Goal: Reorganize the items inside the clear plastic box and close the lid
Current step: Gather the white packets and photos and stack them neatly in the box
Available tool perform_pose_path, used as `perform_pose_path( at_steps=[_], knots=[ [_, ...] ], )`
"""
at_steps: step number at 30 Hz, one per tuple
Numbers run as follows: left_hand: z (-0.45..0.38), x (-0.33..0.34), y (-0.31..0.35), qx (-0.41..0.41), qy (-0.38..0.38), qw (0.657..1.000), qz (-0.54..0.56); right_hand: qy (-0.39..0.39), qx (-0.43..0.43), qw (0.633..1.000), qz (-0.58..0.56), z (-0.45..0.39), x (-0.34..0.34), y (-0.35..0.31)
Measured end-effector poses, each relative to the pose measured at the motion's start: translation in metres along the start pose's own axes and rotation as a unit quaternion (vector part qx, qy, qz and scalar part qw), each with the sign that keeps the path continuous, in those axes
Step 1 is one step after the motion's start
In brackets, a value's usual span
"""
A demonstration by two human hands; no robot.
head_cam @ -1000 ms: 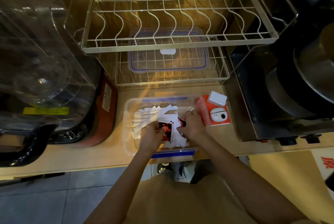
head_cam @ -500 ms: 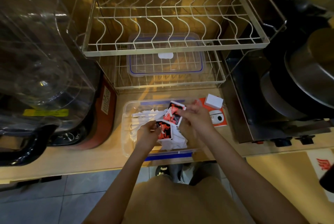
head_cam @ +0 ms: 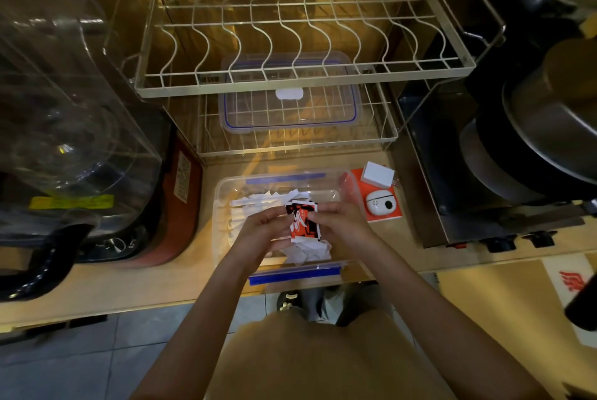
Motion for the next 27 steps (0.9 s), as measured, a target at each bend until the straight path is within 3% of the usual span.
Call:
perform_pose_path(
  at_steps=[3,8,11,15,18,27],
  knots=[
    [-0.001,0.005,0.006,0.013,-0.001,1.0,-0.017,-0.001,-0.006,1.0,0.029,0.003,-0.003,-0.006],
    [-0.007,0.018,0.012,0.05,0.052,0.986,-0.149,0.032,-0.065,0.983,0.167,0.01,-0.004,-0.013],
    [-0.012,0.028,0.012,0.044,0.061,0.977,-0.197,0.116,-0.119,0.951,0.259,0.019,-0.017,-0.019],
    [-0.021,0.044,0.006,0.028,0.075,0.966,-0.246,0.199,-0.13,0.94,0.245,0.032,-0.047,-0.018],
    [-0.028,0.062,0.003,0.03,0.069,0.96,-0.269,0.183,-0.093,0.935,0.29,0.033,-0.056,-0.006],
    [-0.034,0.09,0.0,0.07,0.045,0.899,-0.431,0.208,-0.077,0.941,0.255,0.026,-0.06,0.005]
  ],
)
Point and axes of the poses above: each hand's wrist, its own z-axis away from the middle knuckle, its own x-axis out of the palm, y = z × x, the point moved 1 cm from there along -z, towards the middle knuckle, and after that the axes turned 8 degrees about -z, right-handed, at the moved point
